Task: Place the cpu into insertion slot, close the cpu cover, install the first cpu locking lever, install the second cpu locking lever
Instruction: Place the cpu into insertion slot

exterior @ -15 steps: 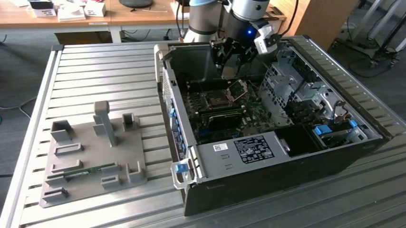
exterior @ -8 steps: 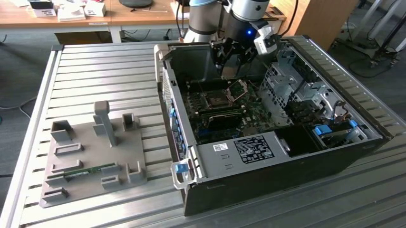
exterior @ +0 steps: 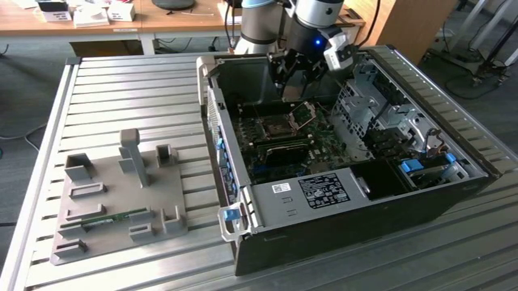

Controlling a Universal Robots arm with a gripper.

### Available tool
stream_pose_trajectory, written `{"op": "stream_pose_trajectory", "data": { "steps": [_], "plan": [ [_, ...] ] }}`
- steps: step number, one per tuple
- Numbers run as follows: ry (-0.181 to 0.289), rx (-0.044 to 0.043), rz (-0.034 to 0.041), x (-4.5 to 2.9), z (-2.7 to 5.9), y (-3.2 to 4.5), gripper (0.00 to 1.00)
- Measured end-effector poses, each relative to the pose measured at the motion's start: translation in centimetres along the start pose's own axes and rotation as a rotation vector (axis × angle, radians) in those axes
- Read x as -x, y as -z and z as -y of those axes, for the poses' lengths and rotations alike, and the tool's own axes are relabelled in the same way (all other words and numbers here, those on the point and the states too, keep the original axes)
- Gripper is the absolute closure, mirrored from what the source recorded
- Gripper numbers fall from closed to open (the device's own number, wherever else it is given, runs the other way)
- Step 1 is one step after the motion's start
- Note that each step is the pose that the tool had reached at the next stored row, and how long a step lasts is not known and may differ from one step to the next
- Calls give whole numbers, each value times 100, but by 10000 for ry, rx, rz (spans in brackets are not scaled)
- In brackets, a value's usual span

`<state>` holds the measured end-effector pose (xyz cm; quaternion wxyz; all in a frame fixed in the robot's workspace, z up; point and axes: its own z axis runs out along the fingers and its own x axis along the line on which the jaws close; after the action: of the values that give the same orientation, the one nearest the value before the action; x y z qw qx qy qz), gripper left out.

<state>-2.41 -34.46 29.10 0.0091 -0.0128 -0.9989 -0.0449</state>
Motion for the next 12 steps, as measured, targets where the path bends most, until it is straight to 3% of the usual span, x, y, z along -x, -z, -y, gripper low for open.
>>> {"op": "stream_pose_trajectory", "data": {
  "steps": [12],
  "plan": [
    [0, -1, 0, 1, 4, -39, 46]
  ]
}}
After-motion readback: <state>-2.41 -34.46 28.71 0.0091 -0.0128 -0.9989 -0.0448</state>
